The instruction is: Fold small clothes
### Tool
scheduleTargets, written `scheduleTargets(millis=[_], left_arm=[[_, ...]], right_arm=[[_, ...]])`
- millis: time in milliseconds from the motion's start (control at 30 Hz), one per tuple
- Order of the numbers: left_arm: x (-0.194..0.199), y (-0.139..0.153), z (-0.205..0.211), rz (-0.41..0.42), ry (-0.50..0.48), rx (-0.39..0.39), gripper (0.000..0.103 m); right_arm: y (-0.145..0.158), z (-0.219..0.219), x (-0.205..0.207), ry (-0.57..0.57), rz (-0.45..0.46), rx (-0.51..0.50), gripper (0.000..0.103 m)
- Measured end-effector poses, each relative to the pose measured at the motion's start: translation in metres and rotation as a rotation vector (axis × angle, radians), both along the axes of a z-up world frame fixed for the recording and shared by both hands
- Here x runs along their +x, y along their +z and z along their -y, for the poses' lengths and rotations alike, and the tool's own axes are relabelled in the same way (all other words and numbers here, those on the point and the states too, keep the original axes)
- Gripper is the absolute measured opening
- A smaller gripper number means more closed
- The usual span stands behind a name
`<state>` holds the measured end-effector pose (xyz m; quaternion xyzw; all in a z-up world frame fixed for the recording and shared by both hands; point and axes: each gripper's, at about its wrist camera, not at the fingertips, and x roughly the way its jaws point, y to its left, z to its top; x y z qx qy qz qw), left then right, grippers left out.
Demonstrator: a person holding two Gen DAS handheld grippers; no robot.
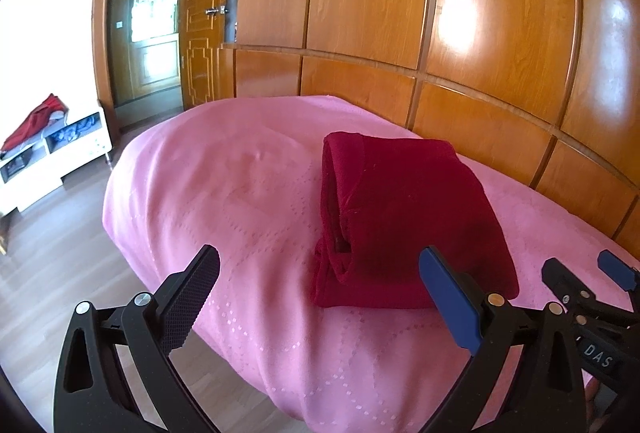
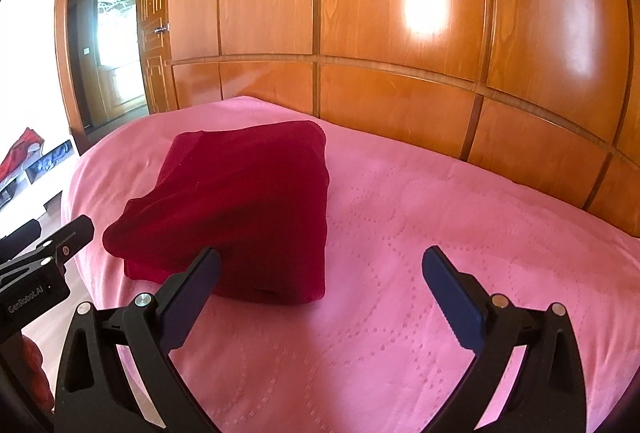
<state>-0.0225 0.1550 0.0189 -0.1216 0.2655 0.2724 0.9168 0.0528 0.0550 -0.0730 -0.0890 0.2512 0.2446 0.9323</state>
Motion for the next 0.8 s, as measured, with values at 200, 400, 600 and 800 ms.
scheduleTargets(millis=[200,400,600,800], left_arm=[[0.0012,0.0009,-0.0001,-0.001,0.000,0.010,0.099],[0.0021,0.0009,-0.0005,-0.002,0.000,0.009,0.099],[0.0022,0.0004,-0.0002,-0.006,0.002,0.011,0.099],[0.0023,0.0003,0.0006,-0.008,-0.001,0.014,0.099]], right_arm=[[-0.0031,-0.0009,0.0014,0.000,-0.012,-0.004,0.101],[-0.0027,0.0003,0.0021,-0.008,-0.015,0.001,0.101],[-0.0043,-0.0001,0.0027,-0.006,-0.023,-0.002,0.101],[-0.0041,0.0001,0.0027,-0.007,-0.024,0.000,0.101]])
